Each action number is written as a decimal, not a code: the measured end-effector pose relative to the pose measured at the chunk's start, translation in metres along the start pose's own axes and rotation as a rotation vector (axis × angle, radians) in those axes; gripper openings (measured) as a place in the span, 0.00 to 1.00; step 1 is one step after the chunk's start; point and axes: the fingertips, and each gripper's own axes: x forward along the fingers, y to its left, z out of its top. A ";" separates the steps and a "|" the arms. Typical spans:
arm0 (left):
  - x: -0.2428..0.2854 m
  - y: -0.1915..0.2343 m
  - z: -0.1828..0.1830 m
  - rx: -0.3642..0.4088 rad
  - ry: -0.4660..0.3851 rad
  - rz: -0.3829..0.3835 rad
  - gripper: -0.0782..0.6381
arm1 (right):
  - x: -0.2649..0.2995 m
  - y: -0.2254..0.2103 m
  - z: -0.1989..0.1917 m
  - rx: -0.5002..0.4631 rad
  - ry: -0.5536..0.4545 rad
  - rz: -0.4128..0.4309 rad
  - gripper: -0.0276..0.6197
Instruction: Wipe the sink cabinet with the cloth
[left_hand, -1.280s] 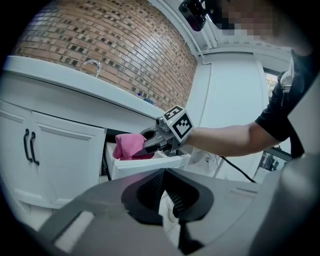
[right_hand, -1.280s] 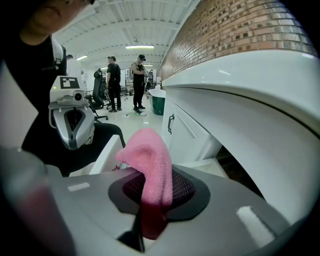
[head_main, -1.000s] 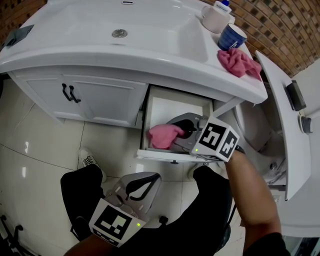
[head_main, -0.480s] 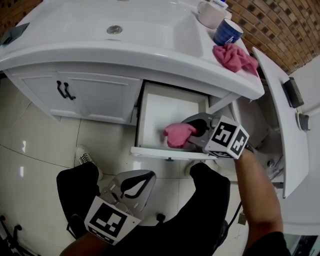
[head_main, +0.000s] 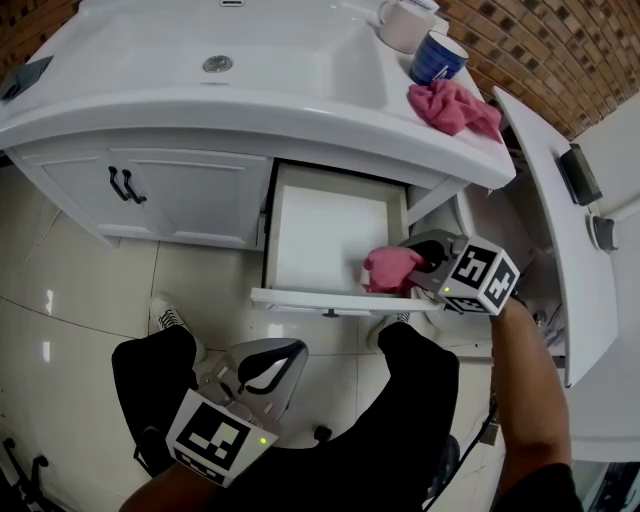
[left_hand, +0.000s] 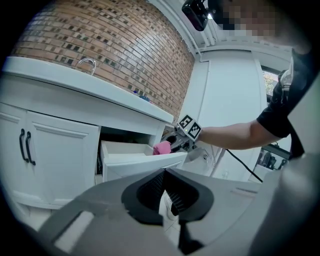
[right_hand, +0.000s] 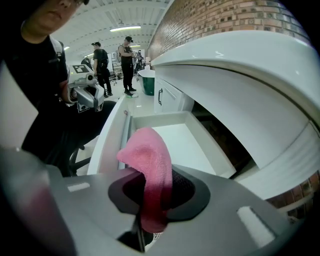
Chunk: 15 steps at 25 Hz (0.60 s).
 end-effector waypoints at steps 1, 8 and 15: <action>0.000 -0.001 0.000 0.002 0.000 -0.001 0.12 | -0.003 -0.001 -0.003 0.005 0.002 -0.006 0.16; -0.002 -0.006 0.002 0.008 -0.003 0.004 0.12 | -0.015 -0.003 -0.002 0.018 -0.010 -0.066 0.16; -0.017 0.000 0.002 -0.008 -0.010 0.040 0.12 | -0.053 0.006 0.069 0.019 -0.175 -0.274 0.16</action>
